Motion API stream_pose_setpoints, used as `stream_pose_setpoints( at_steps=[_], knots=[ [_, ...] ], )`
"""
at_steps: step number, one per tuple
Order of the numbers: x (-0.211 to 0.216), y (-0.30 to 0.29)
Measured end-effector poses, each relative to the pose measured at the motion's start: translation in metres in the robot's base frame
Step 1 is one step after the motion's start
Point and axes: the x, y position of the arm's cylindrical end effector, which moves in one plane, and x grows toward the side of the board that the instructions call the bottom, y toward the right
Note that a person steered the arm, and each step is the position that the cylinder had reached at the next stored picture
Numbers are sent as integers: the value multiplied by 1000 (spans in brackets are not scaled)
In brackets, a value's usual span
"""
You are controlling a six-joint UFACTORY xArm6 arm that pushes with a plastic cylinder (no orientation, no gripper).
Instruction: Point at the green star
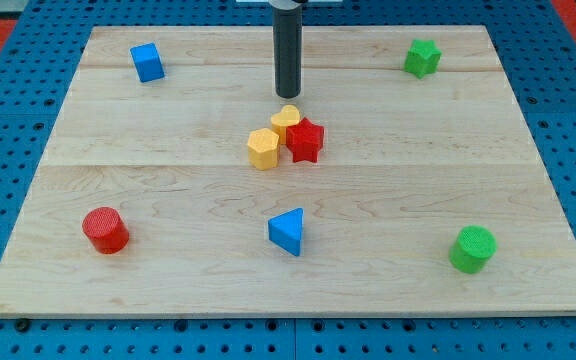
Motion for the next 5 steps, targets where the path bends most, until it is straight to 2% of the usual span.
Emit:
stream_pose_setpoints(
  at_steps=[1,5],
  knots=[
    [0,3],
    [11,140]
  ],
)
